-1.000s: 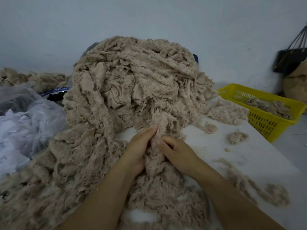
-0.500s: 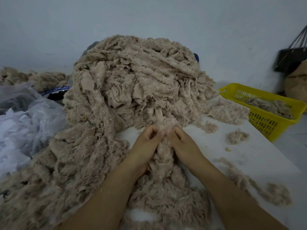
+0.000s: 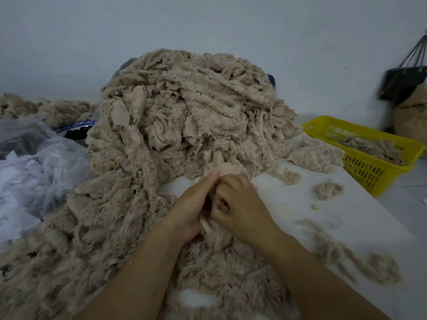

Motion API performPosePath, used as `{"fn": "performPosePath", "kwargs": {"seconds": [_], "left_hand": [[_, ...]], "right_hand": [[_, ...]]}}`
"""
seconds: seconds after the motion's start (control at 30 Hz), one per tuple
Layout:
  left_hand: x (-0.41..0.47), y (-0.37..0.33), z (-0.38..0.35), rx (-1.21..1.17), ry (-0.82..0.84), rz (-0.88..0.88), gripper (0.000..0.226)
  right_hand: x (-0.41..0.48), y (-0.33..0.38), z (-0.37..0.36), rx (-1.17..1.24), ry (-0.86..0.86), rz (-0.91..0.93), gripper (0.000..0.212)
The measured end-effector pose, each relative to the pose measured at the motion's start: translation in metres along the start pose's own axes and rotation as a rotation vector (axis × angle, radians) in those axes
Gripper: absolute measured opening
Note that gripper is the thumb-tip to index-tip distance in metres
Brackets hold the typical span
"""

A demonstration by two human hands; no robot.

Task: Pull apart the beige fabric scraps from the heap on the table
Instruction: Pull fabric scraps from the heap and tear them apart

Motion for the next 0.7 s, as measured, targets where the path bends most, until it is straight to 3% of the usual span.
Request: {"fn": "performPosePath", "kwargs": {"seconds": [0.1,0.17,0.23,0.33,0.47,0.57,0.7], "left_hand": [[0.000,0.008,0.009,-0.102,-0.077,0.066,0.024],[0.001,0.008,0.020,-0.114,-0.173,0.049,0.024],[0.001,0.003,0.020,-0.041,-0.194,-0.014,0.022],[-0.003,-0.014,0.014,0.351,-0.211,-0.195,0.026],[-0.010,-0.018,-0.023,0.764,0.007,-0.416,0.034],[-0.010,-0.002,-0.040,0.788,0.161,-0.355,0.030],[-0.011,-0.001,-0.040,0.736,0.198,-0.347,0.032]], "right_hand": [[-0.004,-0.002,-0.014,0.004,0.138,0.007,0.023],[-0.006,-0.006,-0.015,0.092,0.180,-0.028,0.031],[-0.006,-0.019,-0.001,0.191,0.060,-0.148,0.037],[-0.016,-0.055,0.019,0.331,-0.179,-0.431,0.041],[-0.028,-0.082,-0.003,0.670,-0.070,-0.738,0.022],[-0.036,-0.080,-0.026,1.107,-0.024,-0.900,0.037],[-0.041,-0.089,-0.027,1.411,-0.182,-1.034,0.038]]}}
Point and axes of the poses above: each hand's wrist, its own x-axis towards the middle knuckle, its own z-axis out of the back of the hand, y = z × x, the point moved 10 cm from there along x, towards the middle knuckle, and after that the axes turned 2 degrees about z, right-handed, at the moved point
